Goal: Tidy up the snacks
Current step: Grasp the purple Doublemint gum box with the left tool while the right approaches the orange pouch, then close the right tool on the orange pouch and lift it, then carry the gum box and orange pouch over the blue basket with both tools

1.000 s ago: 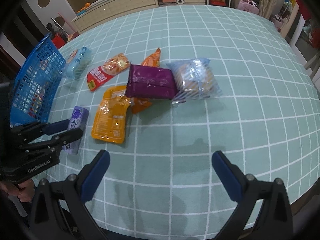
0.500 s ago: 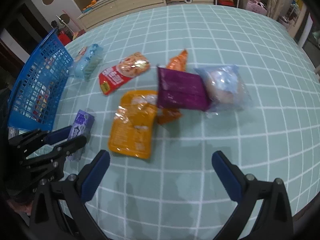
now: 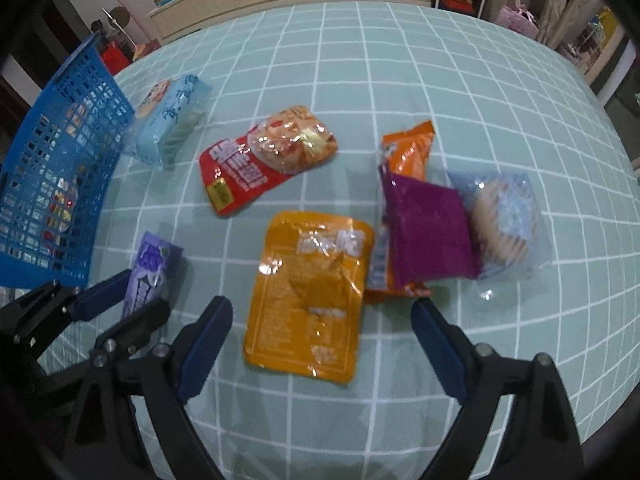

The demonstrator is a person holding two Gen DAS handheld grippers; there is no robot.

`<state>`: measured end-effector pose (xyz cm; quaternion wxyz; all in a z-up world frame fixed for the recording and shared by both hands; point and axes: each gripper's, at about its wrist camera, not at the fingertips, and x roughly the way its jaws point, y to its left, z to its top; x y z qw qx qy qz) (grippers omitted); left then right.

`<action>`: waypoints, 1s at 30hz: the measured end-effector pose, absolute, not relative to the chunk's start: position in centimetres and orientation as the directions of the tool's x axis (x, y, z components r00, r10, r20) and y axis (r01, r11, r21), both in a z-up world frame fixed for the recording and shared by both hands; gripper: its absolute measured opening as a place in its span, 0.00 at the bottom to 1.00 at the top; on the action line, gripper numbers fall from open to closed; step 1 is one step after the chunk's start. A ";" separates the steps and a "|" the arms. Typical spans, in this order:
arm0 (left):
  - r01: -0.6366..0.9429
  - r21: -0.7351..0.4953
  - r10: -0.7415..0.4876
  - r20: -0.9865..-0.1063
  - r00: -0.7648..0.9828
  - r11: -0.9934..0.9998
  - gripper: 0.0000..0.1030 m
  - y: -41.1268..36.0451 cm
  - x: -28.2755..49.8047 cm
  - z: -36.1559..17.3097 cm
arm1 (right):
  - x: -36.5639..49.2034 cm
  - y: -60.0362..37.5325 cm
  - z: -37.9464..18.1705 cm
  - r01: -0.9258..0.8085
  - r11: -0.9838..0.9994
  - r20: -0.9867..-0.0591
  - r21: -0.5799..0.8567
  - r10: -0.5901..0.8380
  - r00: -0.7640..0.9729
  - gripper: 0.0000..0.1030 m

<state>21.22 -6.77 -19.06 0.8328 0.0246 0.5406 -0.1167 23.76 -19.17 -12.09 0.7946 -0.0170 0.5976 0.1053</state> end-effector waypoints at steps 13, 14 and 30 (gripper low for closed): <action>0.207 -0.090 -0.167 -0.905 0.392 0.974 0.28 -6.5 20.7 -18.8 | 23.1 -17.6 -12.9 -0.218 0.976 -0.957 -0.001 0.062 0.284 0.57; 0.207 -0.090 -0.167 -0.905 0.392 0.974 0.28 -6.5 20.6 -18.8 | 23.0 -17.5 -12.8 -0.223 0.975 -0.956 0.004 0.069 0.286 0.55; 0.195 -0.126 -0.198 -0.886 0.420 0.973 0.28 -6.9 15.8 -14.7 | 16.5 -19.4 -7.7 -0.298 0.949 -0.928 0.102 0.199 0.314 0.20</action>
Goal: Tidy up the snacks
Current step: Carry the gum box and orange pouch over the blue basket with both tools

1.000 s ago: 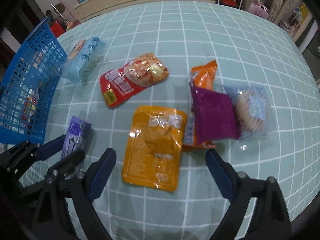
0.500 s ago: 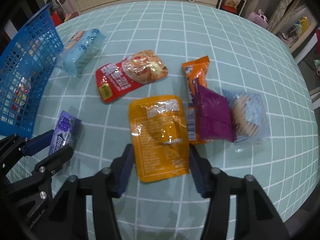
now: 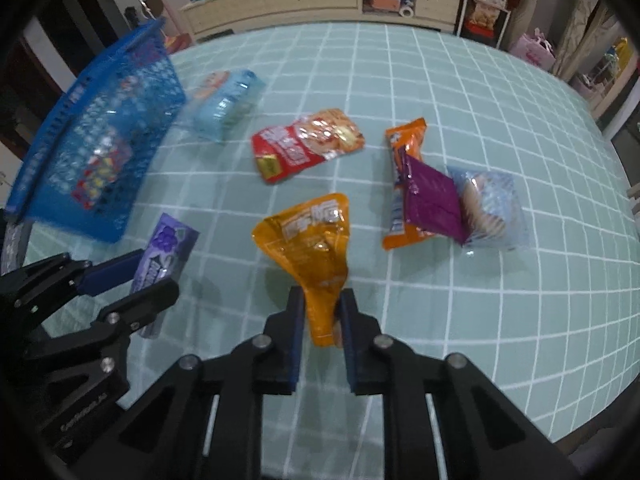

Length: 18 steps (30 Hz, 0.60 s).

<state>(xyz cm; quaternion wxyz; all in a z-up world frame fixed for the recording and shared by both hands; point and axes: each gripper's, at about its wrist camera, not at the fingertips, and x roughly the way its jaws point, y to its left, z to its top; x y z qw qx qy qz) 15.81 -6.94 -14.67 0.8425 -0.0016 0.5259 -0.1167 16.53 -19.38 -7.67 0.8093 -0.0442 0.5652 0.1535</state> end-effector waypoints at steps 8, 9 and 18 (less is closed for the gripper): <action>0.198 -0.144 -0.223 -0.853 0.472 0.970 0.28 -6.2 12.6 -10.6 | 12.9 -19.0 -2.4 -0.361 0.931 -0.892 0.054 0.208 0.402 0.20; 0.201 -0.142 -0.224 -0.848 0.481 0.969 0.28 -5.9 12.3 -10.0 | 12.5 -18.8 -1.8 -0.366 0.929 -0.887 0.050 0.210 0.412 0.20; 0.221 -0.138 -0.240 -0.803 0.546 0.965 0.28 -3.6 9.0 -6.0 | 9.9 -15.3 2.7 -0.426 0.905 -0.833 -0.018 0.222 0.507 0.20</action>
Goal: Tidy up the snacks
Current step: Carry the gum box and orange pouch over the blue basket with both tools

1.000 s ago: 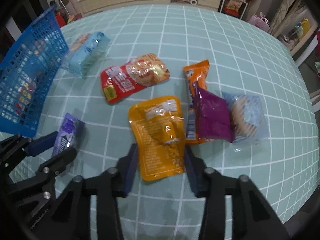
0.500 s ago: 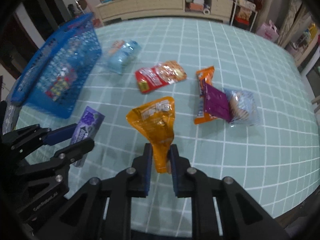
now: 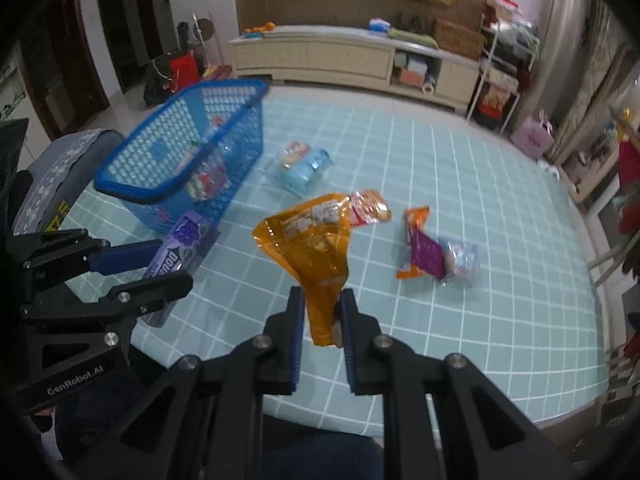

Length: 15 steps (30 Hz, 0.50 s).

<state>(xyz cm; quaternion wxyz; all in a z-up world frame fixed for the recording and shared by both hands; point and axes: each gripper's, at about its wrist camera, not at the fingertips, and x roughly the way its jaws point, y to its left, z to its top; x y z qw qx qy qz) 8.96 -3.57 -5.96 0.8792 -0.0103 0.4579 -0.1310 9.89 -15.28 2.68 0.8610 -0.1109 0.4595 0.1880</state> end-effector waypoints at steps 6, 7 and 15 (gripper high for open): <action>0.218 -0.153 -0.253 -0.778 0.575 0.964 0.28 -0.3 7.6 -3.8 | 8.9 -12.3 4.5 -0.464 0.884 -0.806 -0.064 0.228 0.546 0.20; 0.217 -0.155 -0.255 -0.774 0.579 0.964 0.28 0.3 7.5 -3.5 | 8.8 -11.9 4.7 -0.469 0.881 -0.804 -0.064 0.233 0.548 0.20; 0.186 -0.140 -0.226 -0.754 0.616 0.973 0.28 5.9 8.3 -0.6 | 10.2 -7.9 7.1 -0.519 0.855 -0.781 0.012 0.332 0.529 0.20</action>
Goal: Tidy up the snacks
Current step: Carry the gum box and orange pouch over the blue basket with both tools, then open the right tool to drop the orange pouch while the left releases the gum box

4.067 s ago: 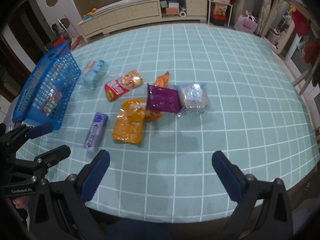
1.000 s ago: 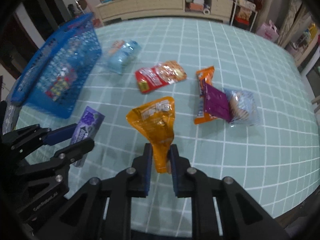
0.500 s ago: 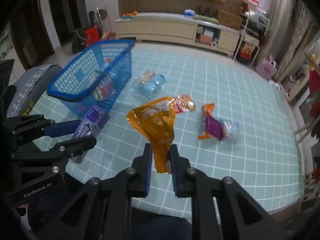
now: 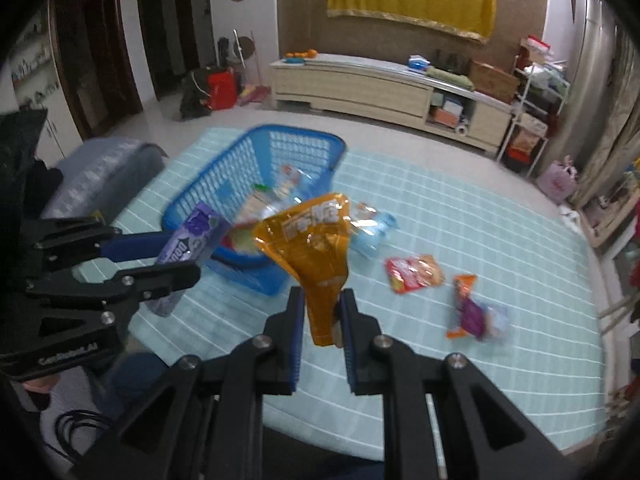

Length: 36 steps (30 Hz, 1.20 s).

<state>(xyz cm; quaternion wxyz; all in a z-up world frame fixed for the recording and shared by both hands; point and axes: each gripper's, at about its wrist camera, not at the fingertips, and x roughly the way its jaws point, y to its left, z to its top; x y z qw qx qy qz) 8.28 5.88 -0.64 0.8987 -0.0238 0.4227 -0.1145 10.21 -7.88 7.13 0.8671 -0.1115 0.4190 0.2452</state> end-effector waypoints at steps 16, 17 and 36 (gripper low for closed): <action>0.137 -0.106 -0.169 -0.749 0.641 0.985 0.28 11.9 14.6 -0.5 | 17.1 -0.3 7.0 -0.598 0.802 -0.792 -0.007 0.360 0.493 0.20; 0.129 -0.111 -0.168 -0.754 0.635 0.985 0.28 12.3 15.3 -1.0 | 17.7 0.2 6.6 -0.602 0.798 -0.798 -0.009 0.358 0.485 0.20; 0.056 -0.131 -0.138 -0.783 0.607 0.990 0.28 14.8 20.5 -4.2 | 27.2 4.4 2.4 -0.599 0.794 -0.846 -0.103 0.247 0.473 0.78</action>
